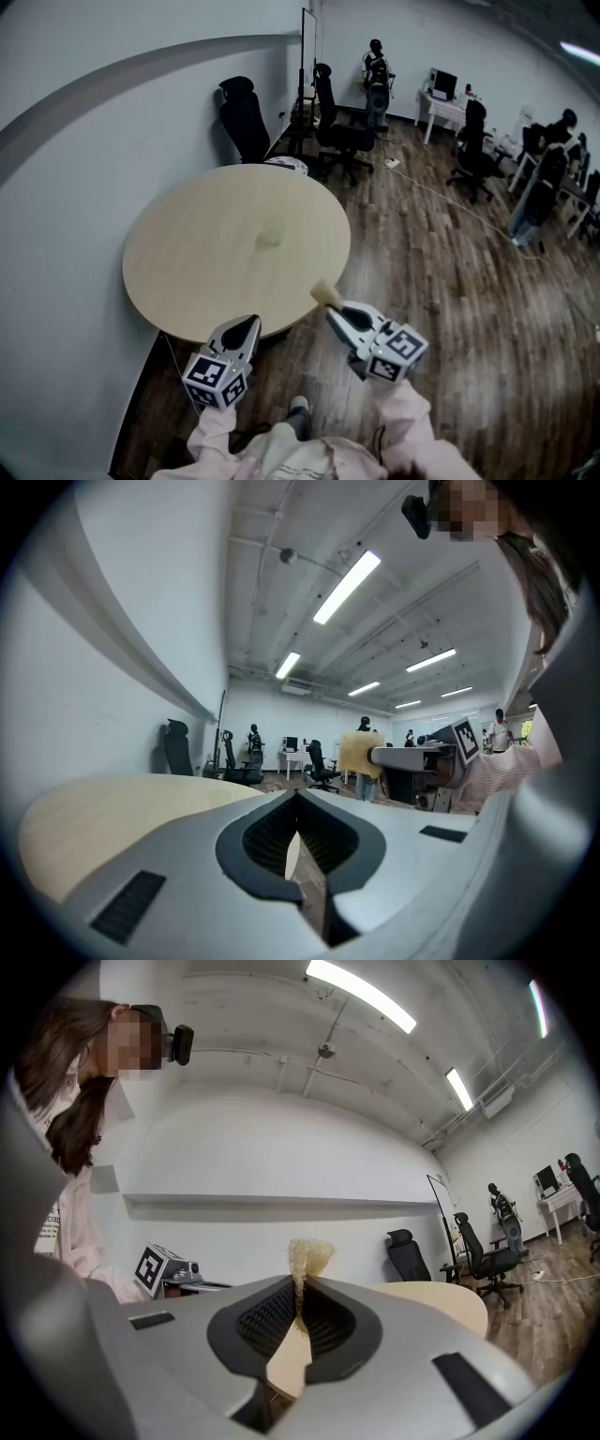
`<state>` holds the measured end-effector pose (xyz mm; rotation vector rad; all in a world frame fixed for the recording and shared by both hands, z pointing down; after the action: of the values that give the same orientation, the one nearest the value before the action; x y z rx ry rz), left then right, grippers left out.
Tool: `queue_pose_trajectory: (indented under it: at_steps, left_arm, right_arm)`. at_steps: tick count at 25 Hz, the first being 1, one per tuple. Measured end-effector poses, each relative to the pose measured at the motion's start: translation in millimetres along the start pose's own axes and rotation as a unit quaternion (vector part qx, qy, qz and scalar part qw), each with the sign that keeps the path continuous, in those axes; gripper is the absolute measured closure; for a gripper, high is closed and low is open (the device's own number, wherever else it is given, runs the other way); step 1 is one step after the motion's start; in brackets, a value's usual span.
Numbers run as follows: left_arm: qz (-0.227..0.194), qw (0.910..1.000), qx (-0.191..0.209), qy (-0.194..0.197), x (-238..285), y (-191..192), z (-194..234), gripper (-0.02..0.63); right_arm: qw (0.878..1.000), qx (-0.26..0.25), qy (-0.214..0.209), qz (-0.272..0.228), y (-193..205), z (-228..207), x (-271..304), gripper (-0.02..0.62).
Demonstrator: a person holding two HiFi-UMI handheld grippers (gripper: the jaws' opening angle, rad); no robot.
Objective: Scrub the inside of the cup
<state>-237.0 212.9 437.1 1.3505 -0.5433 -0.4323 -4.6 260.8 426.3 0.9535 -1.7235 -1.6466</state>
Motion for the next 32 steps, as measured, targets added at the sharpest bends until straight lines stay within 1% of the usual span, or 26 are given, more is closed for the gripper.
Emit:
queue_pose_trajectory:
  at_steps: [5,10,14,21,25,32]
  left_arm:
    - [0.003,0.9999,-0.006,-0.008,23,-8,16,0.607]
    - [0.009,0.9999,-0.006,-0.008,51,-9,33,0.607]
    - [0.011,0.9998,-0.011,-0.009,76,-14,51,0.607]
    - [0.014,0.9998,-0.012,-0.006,124,-15,82,0.607]
    - [0.014,0.9997,-0.017,-0.014,136,-10,99,0.607]
    - [0.023,0.9992,-0.026,-0.022,154,-2,123,0.607]
  right_arm:
    - [1.0,0.01,-0.006,0.0,-4,-25,17,0.571]
    - [0.999,0.035,-0.005,-0.014,-4,-60,30,0.571]
    - [0.999,0.032,-0.002,-0.013,-9,-87,43,0.571]
    - [0.999,0.032,-0.003,-0.008,-5,-135,75,0.571]
    - [0.998,0.054,-0.007,-0.015,4,-149,92,0.571]
    - [0.998,0.065,-0.022,-0.004,16,-168,119,0.571]
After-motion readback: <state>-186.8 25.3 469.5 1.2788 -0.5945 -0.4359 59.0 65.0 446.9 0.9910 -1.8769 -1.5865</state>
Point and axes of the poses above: the fingertips, and each gripper's own axes: x forward along the fingers, z to its left, y out of its underside, the point moved 7 cm from there along -x, backward along the fingers, and after that the axes turned 4 degrees about -x, right-handed, at the moved point
